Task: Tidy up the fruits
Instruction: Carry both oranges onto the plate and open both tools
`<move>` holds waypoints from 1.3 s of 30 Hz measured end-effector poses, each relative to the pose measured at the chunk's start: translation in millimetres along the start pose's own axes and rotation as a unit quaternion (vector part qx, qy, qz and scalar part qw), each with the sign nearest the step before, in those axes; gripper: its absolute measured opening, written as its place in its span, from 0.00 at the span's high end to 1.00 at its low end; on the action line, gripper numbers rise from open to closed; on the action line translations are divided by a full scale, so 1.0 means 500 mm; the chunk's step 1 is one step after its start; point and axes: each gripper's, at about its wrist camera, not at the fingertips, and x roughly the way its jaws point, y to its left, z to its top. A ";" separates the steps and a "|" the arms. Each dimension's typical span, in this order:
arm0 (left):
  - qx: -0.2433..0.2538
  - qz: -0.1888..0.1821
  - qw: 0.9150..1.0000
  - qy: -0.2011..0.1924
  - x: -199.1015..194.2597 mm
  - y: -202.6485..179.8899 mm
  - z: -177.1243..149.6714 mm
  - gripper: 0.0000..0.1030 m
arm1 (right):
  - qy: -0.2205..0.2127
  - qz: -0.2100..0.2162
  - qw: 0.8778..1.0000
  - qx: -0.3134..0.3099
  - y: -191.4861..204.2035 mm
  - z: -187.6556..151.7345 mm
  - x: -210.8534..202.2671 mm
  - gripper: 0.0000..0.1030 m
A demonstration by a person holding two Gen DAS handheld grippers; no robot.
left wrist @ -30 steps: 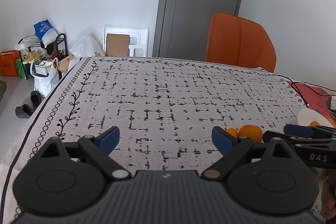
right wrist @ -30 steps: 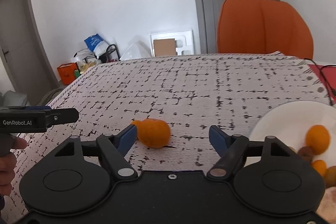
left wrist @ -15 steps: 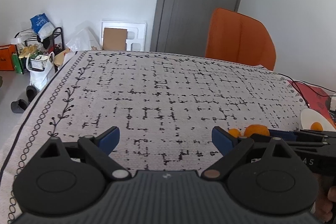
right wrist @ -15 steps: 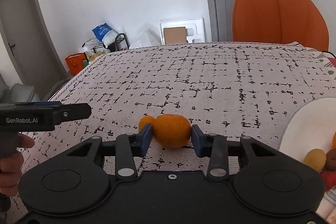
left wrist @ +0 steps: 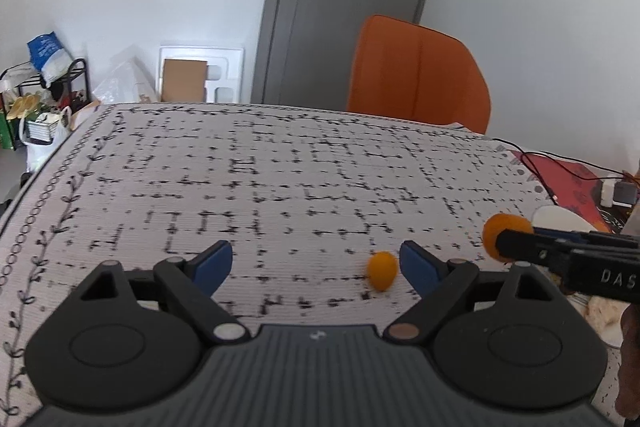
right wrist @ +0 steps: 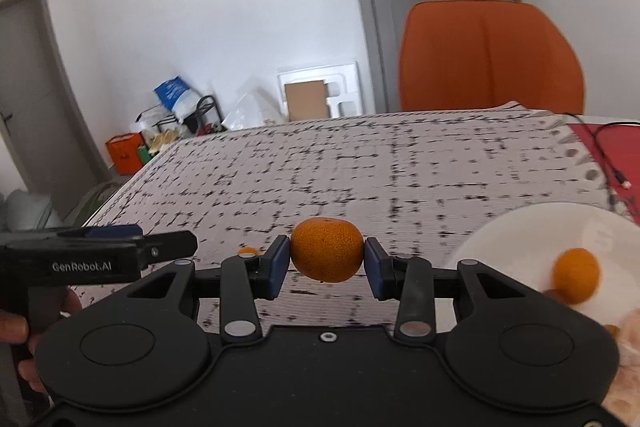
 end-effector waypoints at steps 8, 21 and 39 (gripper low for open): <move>0.012 -0.021 1.000 0.011 0.023 -0.052 -0.007 0.34 | -0.023 -0.042 0.999 0.014 -0.052 -0.003 -0.060 0.63; 0.024 -0.012 0.999 0.040 0.072 -0.094 -0.018 0.81 | -0.049 -0.103 0.992 0.060 -0.150 -0.049 -0.151 0.63; 0.066 -0.086 0.994 -0.003 -0.023 -0.239 -0.012 0.81 | -0.086 -0.132 0.983 0.091 -0.233 -0.094 -0.263 0.63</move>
